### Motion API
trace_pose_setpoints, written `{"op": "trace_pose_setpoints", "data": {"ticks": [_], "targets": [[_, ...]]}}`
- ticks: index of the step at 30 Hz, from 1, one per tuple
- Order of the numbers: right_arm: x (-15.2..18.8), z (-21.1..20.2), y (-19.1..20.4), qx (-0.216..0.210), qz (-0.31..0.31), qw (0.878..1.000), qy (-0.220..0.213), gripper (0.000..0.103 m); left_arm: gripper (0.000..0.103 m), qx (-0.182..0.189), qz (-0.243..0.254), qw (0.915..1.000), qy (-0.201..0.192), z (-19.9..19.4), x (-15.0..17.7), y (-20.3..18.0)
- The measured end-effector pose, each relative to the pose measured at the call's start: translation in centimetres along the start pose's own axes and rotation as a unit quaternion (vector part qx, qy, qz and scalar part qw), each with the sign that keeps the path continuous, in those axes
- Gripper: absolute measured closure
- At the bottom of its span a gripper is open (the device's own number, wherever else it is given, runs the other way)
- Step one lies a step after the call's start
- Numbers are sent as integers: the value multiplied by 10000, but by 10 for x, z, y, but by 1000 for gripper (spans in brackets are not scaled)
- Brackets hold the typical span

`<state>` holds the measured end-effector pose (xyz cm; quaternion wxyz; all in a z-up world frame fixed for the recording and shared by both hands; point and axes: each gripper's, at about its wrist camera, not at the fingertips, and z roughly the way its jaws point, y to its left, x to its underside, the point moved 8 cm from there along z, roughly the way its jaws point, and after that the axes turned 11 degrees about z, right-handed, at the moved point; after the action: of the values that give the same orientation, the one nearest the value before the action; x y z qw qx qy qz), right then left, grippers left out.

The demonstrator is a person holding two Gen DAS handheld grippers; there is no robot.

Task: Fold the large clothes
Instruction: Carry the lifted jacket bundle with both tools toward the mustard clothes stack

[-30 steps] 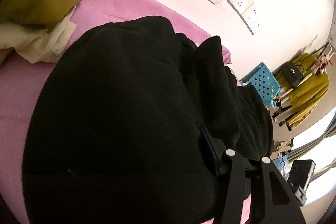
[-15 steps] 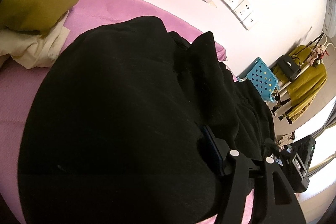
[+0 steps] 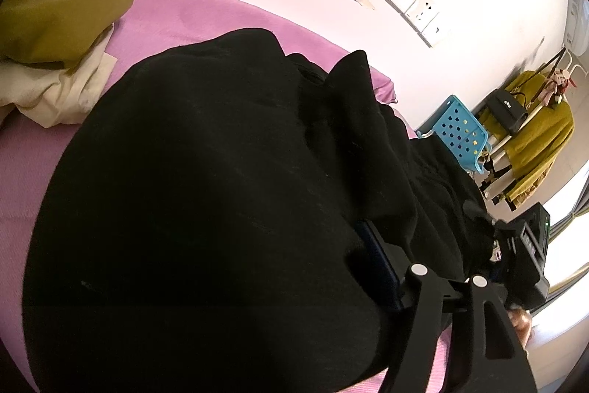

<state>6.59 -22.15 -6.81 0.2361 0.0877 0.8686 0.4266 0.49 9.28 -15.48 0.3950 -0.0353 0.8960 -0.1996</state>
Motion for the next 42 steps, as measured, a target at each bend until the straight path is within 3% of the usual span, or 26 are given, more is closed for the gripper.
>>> {"op": "trace_pose_setpoints", "data": {"ticks": [11,18,22,25,27,29,36,39,42], "targets": [[4,17,6,421,-474,9979,124,32,29,-174,198,9996,88,5,-3,-5],[4,19,1,494,-518,9973,158,43,24,-275,195,9992,223,7,-6,-5],[3,19,-3,412,-400,9982,199,61,23,-380,192,9988,252,11,-11,-4],[4,20,-4,138,-99,9993,348,69,31,-533,205,9980,267,12,-13,-3],[2,16,-1,-121,37,9992,390,70,43,-637,248,9973,282,13,-14,-1],[3,16,-2,-154,60,9990,404,70,46,-664,245,9970,305,12,-14,0],[6,23,4,-69,-154,9989,432,59,37,-662,189,9971,320,15,-17,0],[6,25,4,31,-224,9988,430,67,40,-767,236,9963,317,16,-17,-1],[6,24,-1,-20,-198,9987,461,69,44,-824,235,9959,302,15,-17,-1]]}}
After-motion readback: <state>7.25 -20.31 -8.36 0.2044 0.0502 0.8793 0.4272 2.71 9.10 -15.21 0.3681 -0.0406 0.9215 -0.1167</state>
